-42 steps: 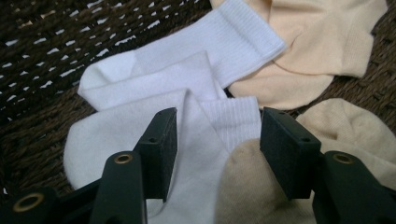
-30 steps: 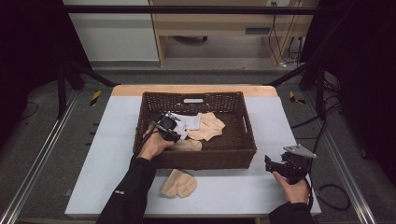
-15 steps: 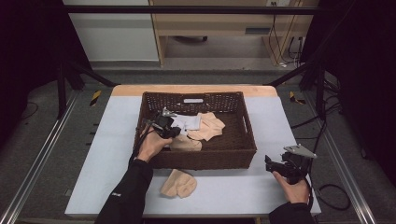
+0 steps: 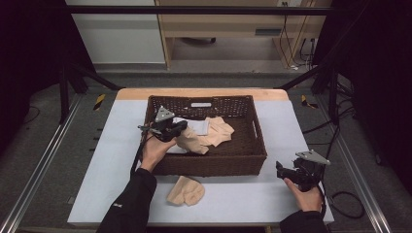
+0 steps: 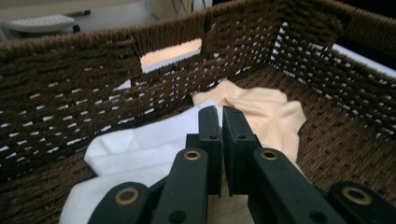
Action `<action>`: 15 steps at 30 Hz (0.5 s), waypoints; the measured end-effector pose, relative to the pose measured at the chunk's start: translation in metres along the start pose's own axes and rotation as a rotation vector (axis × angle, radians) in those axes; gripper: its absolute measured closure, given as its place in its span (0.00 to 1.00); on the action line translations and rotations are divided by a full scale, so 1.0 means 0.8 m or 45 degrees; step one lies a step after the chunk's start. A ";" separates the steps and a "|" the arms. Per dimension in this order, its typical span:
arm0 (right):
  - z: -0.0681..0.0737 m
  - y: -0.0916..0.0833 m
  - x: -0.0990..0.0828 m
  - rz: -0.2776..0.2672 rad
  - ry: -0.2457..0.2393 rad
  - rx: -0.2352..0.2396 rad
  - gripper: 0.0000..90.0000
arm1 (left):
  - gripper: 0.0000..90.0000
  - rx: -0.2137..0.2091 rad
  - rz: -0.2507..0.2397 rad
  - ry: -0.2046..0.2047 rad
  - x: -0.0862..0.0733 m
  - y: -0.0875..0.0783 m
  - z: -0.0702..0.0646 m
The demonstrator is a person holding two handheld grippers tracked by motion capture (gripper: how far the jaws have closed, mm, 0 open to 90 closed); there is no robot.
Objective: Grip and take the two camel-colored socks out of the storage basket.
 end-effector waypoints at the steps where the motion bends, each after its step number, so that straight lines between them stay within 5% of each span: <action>1: 0.000 0.000 0.000 -0.001 -0.001 -0.002 0.08 | 0.96 -0.010 -0.022 -0.009 0.002 -0.003 0.000; 6: 0.000 0.001 0.000 0.001 0.001 -0.003 0.08 | 0.96 -0.045 -0.124 -0.032 0.016 -0.018 -0.003; 15: 0.000 0.000 0.000 0.001 0.003 -0.001 0.08 | 0.96 -0.017 -0.280 0.026 0.055 -0.069 -0.021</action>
Point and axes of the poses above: each handheld gripper's, and its own axes: y roughly forward along the jaws, x roughly out of its top, z roughly to its left, the point moved 8 cm from there along y, roughly forward along the jaws, and after that the axes turned 14 degrees about z, right-handed, at the moved point
